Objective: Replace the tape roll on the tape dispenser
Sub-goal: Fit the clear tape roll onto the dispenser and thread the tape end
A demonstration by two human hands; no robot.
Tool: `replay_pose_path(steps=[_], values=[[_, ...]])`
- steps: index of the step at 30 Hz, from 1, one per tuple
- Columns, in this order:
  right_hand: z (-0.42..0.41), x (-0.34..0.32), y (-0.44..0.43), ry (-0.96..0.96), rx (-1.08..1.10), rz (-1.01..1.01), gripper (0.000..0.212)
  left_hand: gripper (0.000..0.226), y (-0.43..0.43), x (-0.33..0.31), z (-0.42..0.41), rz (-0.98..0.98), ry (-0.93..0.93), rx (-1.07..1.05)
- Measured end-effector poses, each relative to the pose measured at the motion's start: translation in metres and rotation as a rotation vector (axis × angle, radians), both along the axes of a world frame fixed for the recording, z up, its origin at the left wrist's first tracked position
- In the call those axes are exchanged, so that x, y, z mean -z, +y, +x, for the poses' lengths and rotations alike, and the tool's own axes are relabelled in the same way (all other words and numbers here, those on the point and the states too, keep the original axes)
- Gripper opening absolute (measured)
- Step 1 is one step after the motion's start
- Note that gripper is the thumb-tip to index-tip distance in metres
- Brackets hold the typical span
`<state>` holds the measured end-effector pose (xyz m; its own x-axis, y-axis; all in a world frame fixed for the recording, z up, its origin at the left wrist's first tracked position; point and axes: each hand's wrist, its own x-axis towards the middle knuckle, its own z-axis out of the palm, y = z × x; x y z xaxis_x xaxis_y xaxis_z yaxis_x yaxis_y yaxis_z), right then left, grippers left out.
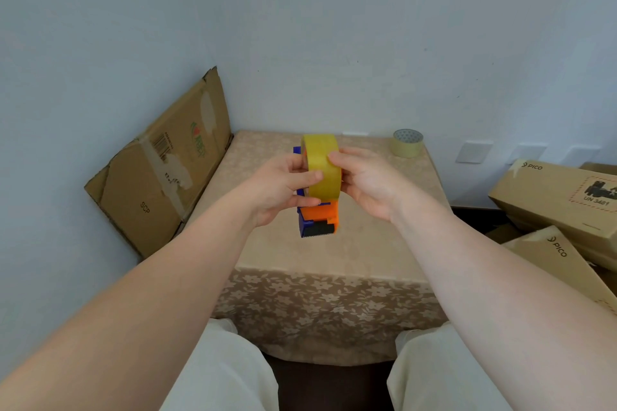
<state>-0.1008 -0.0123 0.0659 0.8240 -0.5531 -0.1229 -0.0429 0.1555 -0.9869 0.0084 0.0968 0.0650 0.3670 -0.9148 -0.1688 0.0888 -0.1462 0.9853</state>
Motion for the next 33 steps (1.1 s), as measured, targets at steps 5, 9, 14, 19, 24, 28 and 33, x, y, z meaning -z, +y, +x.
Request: replay_pose_path(steps=[5,9,14,19,24,28,33], values=[[-0.001,0.001,0.002,0.005,-0.010,-0.002,0.030,0.034,0.001,0.002,0.002,-0.015,0.051,-0.009],[0.002,0.001,0.007,0.012,0.065,0.009,0.025,0.034,0.001,0.005,0.002,-0.020,0.048,-0.016],[0.001,0.004,0.006,0.016,0.066,0.045,0.036,0.029,0.002,0.010,0.002,-0.024,0.046,-0.035],[-0.002,0.007,0.010,-0.024,0.088,0.079,0.032,0.024,0.002,0.014,-0.002,-0.029,0.039,-0.055],[-0.003,0.010,0.012,-0.026,0.072,0.070,0.036,0.021,0.001,0.016,-0.005,-0.030,0.004,-0.064],[-0.005,0.014,0.011,-0.030,0.036,0.060,0.031,0.020,0.001,0.017,-0.005,-0.039,-0.014,-0.073],[-0.002,0.018,0.007,-0.004,0.066,0.022,0.036,0.019,0.003,0.017,-0.007,-0.052,-0.020,-0.059]])
